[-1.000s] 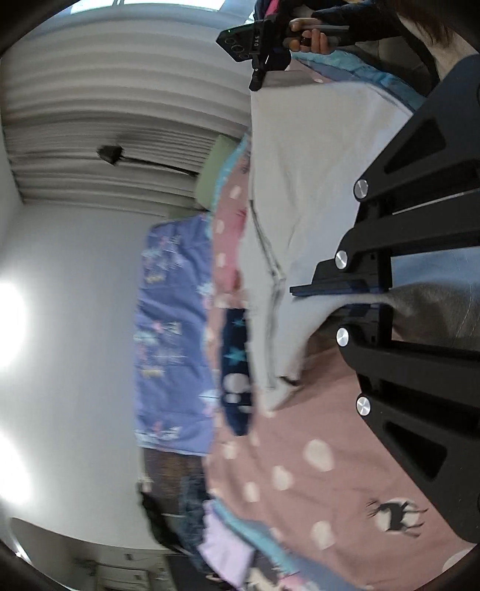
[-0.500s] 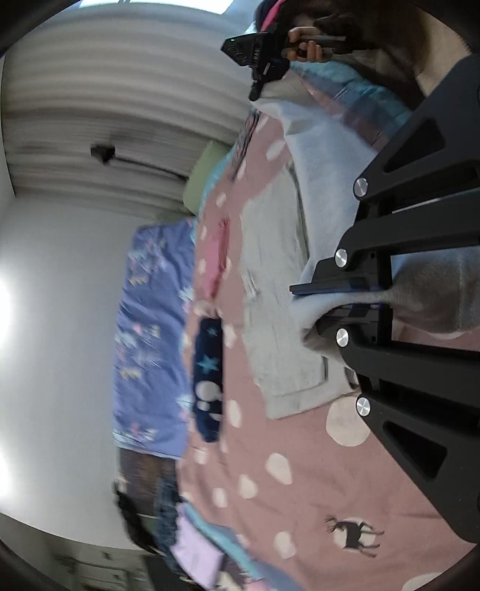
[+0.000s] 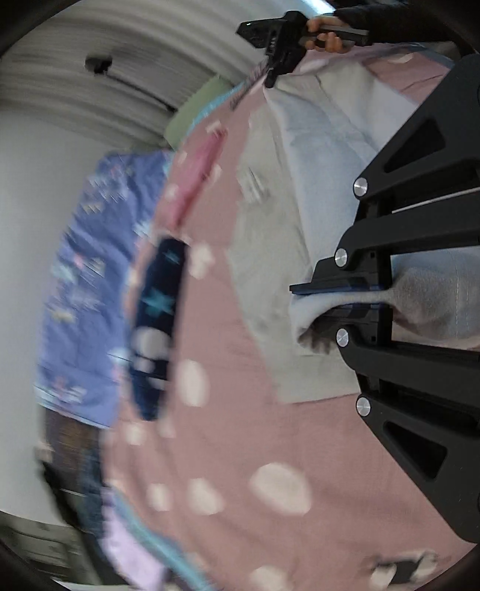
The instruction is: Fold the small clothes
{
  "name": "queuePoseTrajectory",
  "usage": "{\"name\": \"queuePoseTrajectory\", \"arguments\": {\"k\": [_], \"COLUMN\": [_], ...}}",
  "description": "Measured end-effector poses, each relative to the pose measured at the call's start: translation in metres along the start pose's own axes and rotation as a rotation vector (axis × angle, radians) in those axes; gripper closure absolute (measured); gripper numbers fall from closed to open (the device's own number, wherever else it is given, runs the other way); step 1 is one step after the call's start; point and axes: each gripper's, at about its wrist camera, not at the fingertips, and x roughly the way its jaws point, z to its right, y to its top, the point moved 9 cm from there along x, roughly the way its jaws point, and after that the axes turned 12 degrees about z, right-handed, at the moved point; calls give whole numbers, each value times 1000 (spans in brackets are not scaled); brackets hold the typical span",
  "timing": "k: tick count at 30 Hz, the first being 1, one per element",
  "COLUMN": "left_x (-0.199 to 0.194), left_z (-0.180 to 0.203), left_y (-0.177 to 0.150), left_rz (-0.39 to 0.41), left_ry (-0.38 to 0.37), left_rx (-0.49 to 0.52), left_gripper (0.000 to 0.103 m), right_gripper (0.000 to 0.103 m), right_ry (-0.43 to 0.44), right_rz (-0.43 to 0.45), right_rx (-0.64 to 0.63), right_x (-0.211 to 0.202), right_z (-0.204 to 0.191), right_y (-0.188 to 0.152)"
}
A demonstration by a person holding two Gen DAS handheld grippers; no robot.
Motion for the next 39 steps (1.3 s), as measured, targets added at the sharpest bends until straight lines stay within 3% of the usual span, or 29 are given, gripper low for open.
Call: {"name": "queuePoseTrajectory", "arguments": {"k": [2, 5, 8, 14, 16, 18, 20, 24, 27, 29, 32, 34, 35, 37, 39], "left_x": [19, 20, 6, -30, -37, -38, -35, -34, -18, -3, 27, 38, 40, 36, 25], "left_z": [-11, -14, -15, -5, -2, 0, 3, 7, 4, -4, -32, -53, -61, -69, -67], "left_y": [-19, -25, -24, -36, -43, -47, -47, -22, 21, 40, 61, 62, 59, 54, 50], "left_rz": [-52, -63, -58, -57, -70, -82, -94, -43, 21, 46, 72, 72, 67, 73, 90], "left_ry": [27, 9, 3, -29, -31, -52, -62, -99, -83, -34, 76, 147, 170, 183, 163], "left_rx": [-25, -48, -50, -35, -33, -35, -40, -74, -71, -68, -106, -150, -168, -189, -170], "left_gripper": [99, 96, 88, 83, 83, 83, 93, 97, 97, 97, 97, 93, 90, 76, 70], "right_gripper": [96, 93, 83, 83, 93, 96, 97, 98, 98, 98, 88, 71, 67, 62, 60], "right_ry": [-8, 24, 18, 5, -29, -35, -24, 49, 85, 81, 39, -7, -23, -34, -38], "right_rz": [-35, -27, -39, -64, -73, -76, -58, -18, 41, 70, 86, 101, 103, 110, 105], "right_rx": [42, 51, 7, -143, -177, -177, -147, -62, -31, 3, 14, 6, 2, -4, -19], "right_x": [12, 6, -9, -36, -38, -37, -36, -30, -19, -4, 24, 33, 35, 34, 31], "right_z": [15, 20, 16, -4, -5, -4, -5, -17, -26, -24, -13, -3, 2, 9, 14], "right_y": [-13, -16, -22, -43, -48, -49, -45, -21, 14, 36, 56, 62, 63, 64, 62]}}
